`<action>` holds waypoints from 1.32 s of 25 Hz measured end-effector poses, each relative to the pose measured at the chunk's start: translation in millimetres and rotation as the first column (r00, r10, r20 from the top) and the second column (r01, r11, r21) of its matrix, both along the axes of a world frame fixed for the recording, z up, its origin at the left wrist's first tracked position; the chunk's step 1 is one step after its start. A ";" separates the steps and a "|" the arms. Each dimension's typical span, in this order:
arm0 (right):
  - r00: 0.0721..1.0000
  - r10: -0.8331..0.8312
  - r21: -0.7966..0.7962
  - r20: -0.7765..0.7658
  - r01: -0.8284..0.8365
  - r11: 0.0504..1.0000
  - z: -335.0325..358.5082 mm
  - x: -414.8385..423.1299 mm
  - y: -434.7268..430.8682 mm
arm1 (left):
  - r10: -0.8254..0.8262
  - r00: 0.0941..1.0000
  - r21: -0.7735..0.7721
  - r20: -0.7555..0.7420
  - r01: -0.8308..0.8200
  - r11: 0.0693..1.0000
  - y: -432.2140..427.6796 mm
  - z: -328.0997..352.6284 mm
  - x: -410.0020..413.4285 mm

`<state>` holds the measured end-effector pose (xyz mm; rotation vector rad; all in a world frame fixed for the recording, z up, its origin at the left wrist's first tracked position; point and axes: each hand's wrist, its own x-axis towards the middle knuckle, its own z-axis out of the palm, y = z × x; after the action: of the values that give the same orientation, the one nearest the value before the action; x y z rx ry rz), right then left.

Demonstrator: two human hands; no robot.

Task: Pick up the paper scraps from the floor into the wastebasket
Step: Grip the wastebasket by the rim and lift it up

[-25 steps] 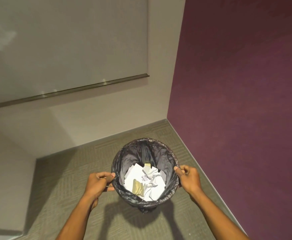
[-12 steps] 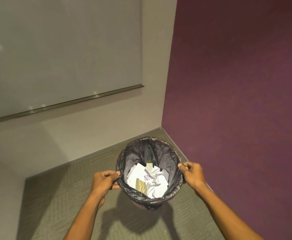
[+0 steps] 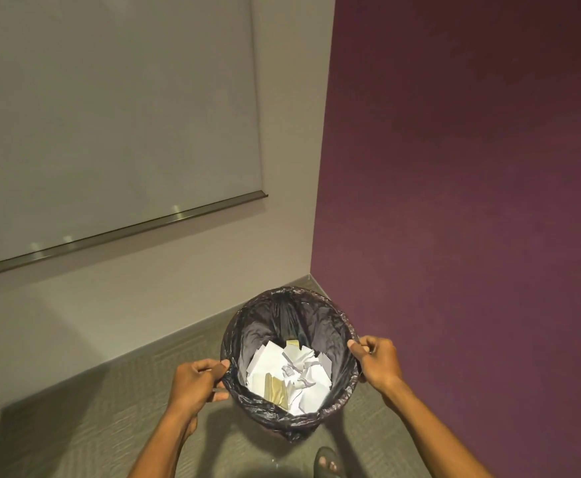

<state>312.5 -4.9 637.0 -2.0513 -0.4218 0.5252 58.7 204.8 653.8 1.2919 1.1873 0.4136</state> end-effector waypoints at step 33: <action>0.992 -0.049 -0.151 -0.114 0.032 0.988 -67.4 254.3 212.3 | -0.167 0.975 -0.032 -0.146 0.164 0.986 235.8 -53.3 270.7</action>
<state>566.8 207.4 569.6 -2.1539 -0.2773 0.6657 329.3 440.6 600.6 1.4116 1.1926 0.1857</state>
